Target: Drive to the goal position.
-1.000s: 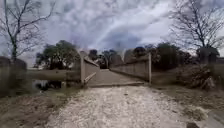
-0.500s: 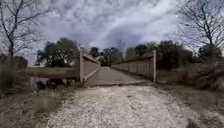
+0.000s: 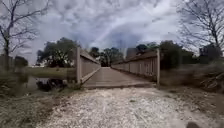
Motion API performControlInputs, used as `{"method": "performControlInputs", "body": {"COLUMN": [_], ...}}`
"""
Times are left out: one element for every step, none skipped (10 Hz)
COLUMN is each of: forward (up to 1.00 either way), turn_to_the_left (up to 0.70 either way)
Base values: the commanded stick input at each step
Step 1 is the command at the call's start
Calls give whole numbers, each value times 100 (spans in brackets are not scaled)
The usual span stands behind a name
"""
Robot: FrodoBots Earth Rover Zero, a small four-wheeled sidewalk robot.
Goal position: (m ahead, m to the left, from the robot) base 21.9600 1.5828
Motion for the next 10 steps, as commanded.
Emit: {"method": "performControlInputs", "body": {"forward": [50, 50, 50, 50, 50, 50, 50, 50, 50, 50], "turn_to_the_left": [-45, -50, -21, 0, 0, 0, 0, 0, 0, 0]}}
